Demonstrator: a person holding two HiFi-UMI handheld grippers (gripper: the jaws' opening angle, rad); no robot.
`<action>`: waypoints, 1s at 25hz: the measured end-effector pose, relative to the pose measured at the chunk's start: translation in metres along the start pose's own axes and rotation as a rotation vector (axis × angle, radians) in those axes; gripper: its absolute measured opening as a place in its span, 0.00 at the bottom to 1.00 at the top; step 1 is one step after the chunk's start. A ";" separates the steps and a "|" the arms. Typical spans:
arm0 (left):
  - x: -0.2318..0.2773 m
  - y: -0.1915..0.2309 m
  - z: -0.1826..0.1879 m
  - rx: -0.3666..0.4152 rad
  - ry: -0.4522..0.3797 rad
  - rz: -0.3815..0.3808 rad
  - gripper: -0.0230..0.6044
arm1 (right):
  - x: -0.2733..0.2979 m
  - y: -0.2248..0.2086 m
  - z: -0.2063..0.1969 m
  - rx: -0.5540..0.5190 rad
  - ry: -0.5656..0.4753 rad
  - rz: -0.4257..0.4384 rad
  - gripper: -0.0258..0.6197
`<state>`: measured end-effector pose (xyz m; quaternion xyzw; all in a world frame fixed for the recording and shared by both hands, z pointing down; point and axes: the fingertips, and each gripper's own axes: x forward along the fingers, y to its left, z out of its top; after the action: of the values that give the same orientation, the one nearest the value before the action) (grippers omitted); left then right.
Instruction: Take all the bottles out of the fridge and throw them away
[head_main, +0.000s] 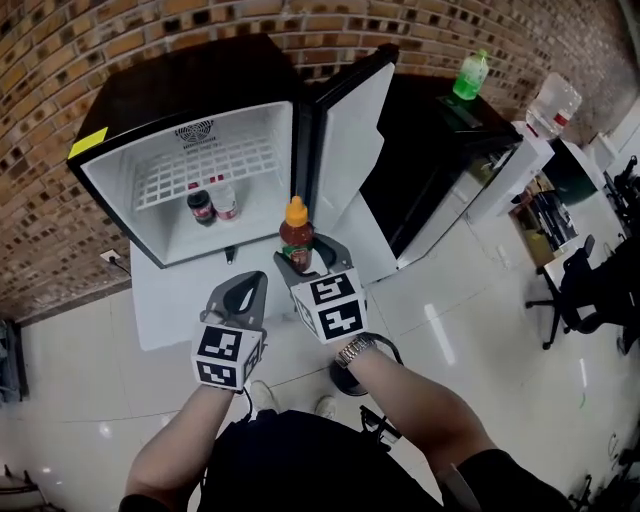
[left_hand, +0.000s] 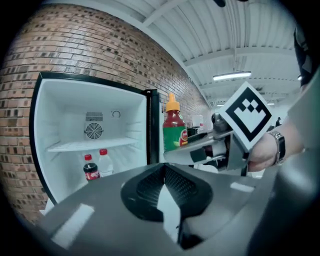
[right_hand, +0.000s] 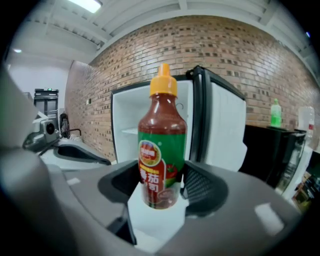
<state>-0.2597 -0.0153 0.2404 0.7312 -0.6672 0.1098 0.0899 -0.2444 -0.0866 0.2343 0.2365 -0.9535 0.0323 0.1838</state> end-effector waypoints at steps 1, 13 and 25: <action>0.004 -0.011 -0.001 0.001 0.004 -0.010 0.04 | -0.009 -0.006 -0.009 0.003 0.007 -0.007 0.46; 0.047 -0.139 -0.036 0.020 0.108 -0.129 0.04 | -0.106 -0.060 -0.117 0.076 0.108 -0.050 0.46; 0.085 -0.234 -0.119 0.073 0.270 -0.297 0.04 | -0.158 -0.090 -0.255 0.268 0.273 -0.129 0.46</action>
<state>-0.0246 -0.0414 0.3822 0.8029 -0.5295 0.2168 0.1672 0.0120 -0.0590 0.4117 0.3129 -0.8899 0.1790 0.2796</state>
